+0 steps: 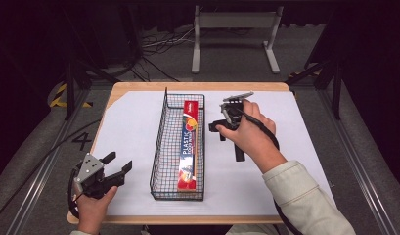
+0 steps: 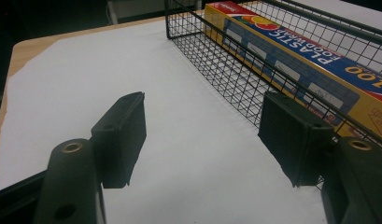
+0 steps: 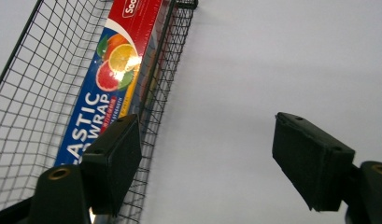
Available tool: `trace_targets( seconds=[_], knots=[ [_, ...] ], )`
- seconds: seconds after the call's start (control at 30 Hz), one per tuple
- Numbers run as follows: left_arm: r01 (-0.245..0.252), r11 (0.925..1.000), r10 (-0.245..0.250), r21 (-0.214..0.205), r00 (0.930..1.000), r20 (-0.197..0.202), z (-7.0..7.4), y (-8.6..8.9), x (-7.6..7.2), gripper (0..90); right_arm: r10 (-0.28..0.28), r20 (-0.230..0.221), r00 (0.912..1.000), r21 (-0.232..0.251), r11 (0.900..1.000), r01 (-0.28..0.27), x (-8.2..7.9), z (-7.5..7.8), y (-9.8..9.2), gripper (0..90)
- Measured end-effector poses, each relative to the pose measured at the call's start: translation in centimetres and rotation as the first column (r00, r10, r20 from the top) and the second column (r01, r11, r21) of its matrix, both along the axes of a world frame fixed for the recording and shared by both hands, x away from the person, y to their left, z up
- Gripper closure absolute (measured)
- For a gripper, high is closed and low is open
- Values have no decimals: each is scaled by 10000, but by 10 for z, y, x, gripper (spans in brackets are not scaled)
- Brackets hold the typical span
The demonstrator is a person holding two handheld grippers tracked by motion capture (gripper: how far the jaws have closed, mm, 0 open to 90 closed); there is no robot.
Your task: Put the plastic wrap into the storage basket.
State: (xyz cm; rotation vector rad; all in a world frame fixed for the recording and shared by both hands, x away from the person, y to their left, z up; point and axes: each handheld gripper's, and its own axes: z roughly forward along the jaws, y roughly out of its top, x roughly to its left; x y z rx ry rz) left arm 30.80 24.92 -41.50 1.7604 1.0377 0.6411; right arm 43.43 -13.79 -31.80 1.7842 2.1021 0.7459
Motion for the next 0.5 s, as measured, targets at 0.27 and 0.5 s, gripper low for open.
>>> trace_targets(
  seconds=[0.27, 0.5],
  knots=[
    [-32, 10000, 32, 57, 10000, 10, 0, 1, 0, 324, 685, 729, 9950, -156, 9976, -676, -15, -11, -41, 235],
    [-18, 10000, 18, 51, 10000, 18, -1, 1, 0, 323, 1006, 1116, 9886, 201, 9944, -1035, -39, -24, -89, 231]
  ],
)
